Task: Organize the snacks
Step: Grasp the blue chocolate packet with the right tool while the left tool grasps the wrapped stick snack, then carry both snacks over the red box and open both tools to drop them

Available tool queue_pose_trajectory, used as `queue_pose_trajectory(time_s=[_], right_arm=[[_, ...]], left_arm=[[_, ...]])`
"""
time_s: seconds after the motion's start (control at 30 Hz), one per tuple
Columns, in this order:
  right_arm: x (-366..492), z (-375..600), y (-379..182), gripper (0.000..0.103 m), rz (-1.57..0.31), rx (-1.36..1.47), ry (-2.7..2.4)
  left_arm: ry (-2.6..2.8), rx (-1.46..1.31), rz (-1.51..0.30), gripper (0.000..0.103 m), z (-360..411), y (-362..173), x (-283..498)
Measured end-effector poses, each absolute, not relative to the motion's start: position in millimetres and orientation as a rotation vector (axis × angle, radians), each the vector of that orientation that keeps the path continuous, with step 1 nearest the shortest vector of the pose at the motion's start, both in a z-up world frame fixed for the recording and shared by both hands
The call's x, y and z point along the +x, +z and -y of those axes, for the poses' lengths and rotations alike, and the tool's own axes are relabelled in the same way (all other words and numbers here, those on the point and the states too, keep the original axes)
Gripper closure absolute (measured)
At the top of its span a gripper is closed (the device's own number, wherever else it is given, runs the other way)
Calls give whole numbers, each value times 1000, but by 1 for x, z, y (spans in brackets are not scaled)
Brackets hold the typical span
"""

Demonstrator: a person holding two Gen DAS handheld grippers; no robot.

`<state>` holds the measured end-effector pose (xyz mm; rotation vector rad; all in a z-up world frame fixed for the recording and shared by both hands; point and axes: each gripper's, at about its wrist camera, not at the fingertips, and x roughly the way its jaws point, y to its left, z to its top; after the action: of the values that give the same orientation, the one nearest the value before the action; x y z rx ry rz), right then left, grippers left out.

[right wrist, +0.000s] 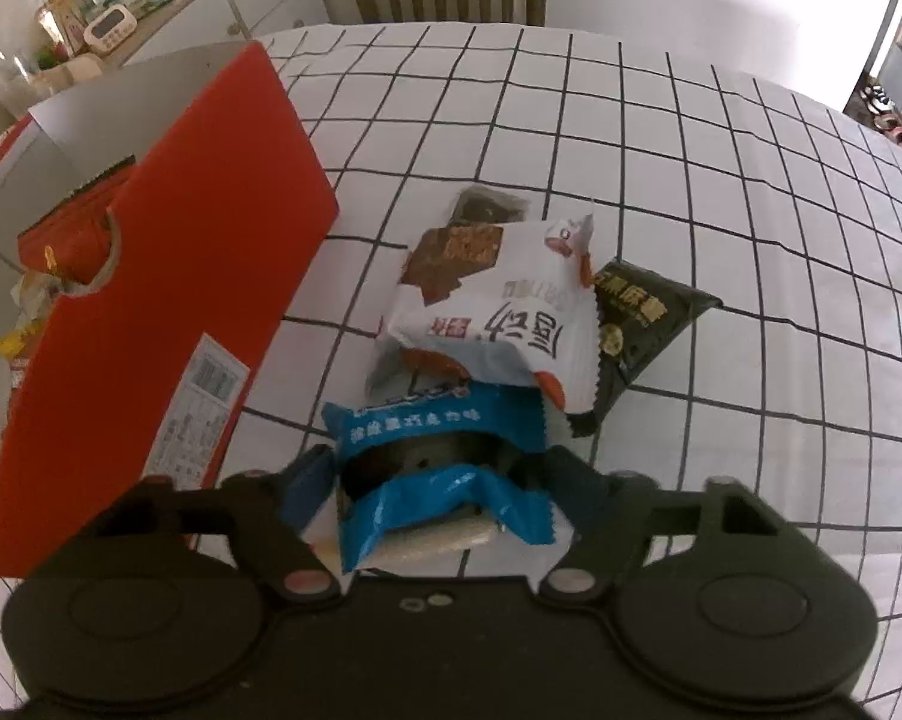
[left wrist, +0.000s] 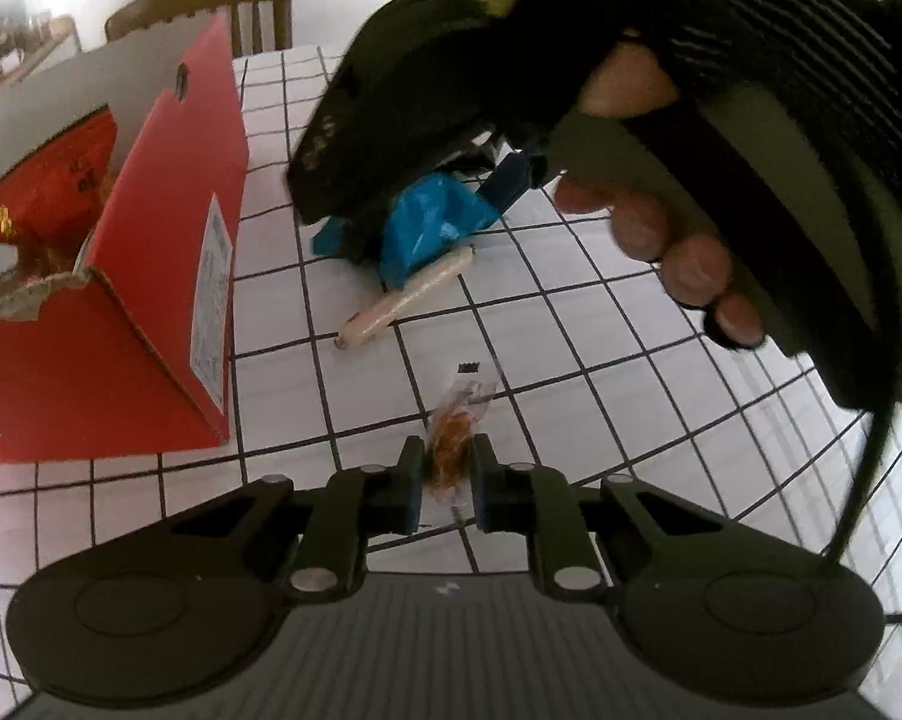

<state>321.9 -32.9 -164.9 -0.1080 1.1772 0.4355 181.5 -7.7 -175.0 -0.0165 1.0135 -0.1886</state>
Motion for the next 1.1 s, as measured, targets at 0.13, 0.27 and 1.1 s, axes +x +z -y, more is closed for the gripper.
queue_pose_trajectory(time_s=[0.13,0.27,1.1], right_arm=[[319,37,-160,46,-1175,-82,444],[311,48,-152,51,-1168,-65,450],[234,127,-103,52,-1127,45,486]], left_arm=[[-187,-68,-1030,89,1,-175,181],[-192,-122,-1051,90,-6,-176,180],[-133,-275,-1019,90,-23,-133,141]])
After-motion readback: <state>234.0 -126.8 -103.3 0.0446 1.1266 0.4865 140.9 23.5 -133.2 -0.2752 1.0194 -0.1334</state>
